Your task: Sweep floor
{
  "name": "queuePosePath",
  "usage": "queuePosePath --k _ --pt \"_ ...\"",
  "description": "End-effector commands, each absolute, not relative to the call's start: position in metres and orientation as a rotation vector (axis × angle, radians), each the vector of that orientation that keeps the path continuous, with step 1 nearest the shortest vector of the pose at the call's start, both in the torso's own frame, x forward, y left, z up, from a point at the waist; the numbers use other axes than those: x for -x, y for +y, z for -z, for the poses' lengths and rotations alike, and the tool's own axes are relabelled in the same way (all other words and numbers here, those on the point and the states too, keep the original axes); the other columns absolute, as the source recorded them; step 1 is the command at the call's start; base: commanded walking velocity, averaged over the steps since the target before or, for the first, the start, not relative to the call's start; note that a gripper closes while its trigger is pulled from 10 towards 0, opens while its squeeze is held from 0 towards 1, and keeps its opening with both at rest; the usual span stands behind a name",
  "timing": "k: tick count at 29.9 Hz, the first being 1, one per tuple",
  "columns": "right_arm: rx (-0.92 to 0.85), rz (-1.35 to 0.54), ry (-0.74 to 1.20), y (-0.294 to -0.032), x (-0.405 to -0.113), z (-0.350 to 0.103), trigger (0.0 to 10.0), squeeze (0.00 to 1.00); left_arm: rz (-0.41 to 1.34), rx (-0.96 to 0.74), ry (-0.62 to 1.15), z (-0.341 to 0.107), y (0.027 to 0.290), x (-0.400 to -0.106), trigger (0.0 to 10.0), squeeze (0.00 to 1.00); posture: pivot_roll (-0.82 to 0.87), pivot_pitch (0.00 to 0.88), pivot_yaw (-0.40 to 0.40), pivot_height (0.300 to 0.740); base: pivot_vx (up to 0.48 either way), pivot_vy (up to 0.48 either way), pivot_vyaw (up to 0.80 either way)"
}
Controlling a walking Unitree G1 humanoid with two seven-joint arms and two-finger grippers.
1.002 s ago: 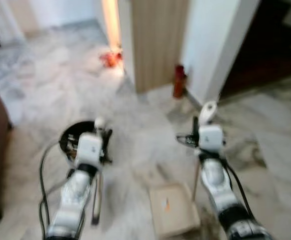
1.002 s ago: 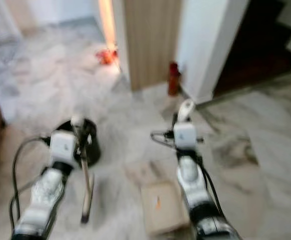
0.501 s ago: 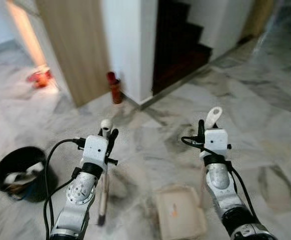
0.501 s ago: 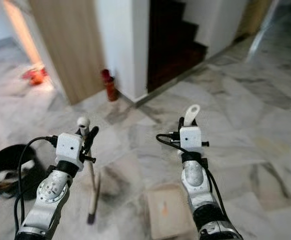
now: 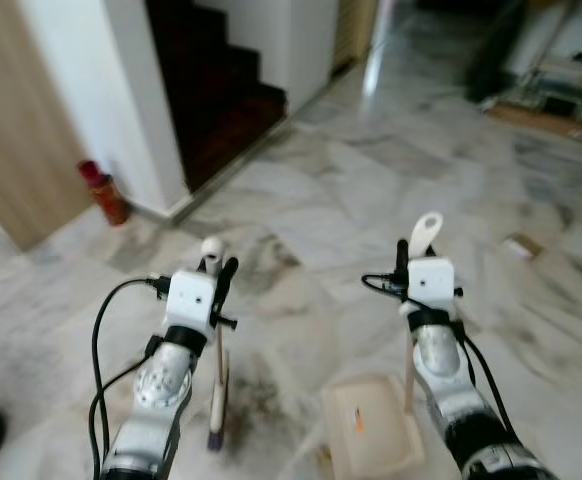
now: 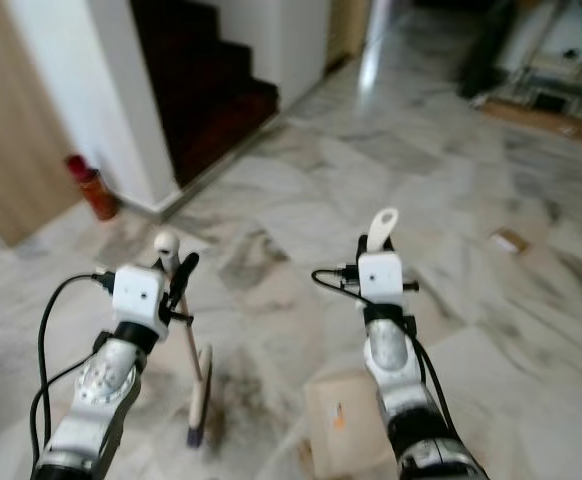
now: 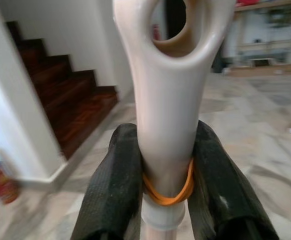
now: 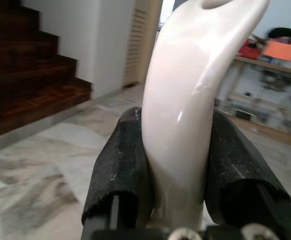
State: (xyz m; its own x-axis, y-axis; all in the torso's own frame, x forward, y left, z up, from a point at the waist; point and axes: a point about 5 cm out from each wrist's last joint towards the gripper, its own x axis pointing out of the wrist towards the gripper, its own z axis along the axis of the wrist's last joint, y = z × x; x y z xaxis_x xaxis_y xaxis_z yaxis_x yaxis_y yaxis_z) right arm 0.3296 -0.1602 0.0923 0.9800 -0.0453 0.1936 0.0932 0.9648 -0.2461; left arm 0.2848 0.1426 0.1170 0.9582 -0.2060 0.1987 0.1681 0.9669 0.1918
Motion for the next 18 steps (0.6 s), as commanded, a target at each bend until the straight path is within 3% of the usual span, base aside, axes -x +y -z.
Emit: queuePosePath --k 1,18 --pt "0.242 0.061 -0.224 -0.1544 -0.3330 -0.1007 10.0 0.00 0.185 -0.200 -0.263 -0.1264 0.1463 -0.2868 10.0 0.00 0.11 0.054 0.033 0.740 0.000 0.000 -0.80" --pt "0.241 0.055 -0.228 -0.1528 -0.3325 -0.1005 10.0 0.00 0.169 -0.122 -0.227 -0.1208 0.1491 -0.2873 10.0 0.00 0.10 0.035 0.027 0.740 0.000 0.000 -0.80"
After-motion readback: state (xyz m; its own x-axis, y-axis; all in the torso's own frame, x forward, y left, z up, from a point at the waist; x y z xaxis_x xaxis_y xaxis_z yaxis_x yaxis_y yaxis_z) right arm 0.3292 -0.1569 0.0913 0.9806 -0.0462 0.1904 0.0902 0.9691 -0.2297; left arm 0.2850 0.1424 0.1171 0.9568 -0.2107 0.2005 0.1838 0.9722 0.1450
